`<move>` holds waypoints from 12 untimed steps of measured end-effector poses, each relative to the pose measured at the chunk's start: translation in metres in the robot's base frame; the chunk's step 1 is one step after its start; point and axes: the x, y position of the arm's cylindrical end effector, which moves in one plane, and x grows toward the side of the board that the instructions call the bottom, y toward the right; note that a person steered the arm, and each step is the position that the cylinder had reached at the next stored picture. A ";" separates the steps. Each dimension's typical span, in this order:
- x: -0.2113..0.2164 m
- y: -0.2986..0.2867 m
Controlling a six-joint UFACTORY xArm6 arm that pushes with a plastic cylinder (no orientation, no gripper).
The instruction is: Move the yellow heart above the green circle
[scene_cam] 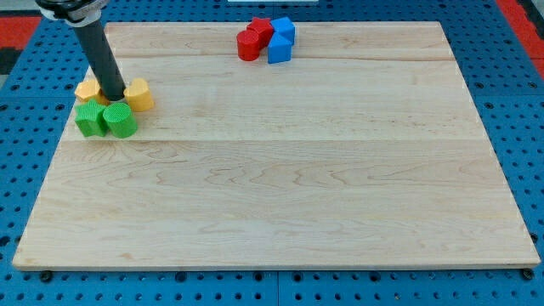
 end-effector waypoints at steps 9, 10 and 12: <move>-0.017 0.088; -0.016 0.110; 0.011 0.110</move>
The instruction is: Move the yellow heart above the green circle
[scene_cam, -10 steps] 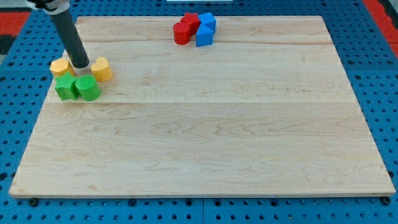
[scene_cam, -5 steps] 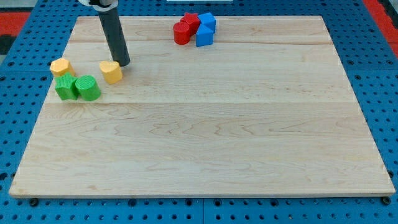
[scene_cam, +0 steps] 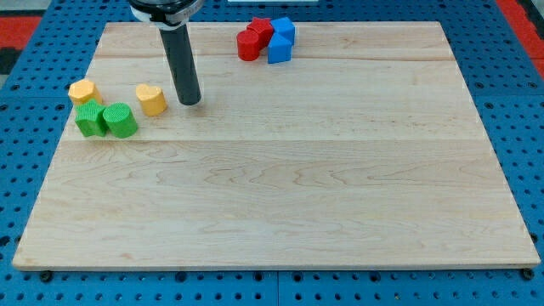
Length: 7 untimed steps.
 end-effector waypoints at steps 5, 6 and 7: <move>0.001 -0.044; 0.001 -0.053; 0.001 -0.058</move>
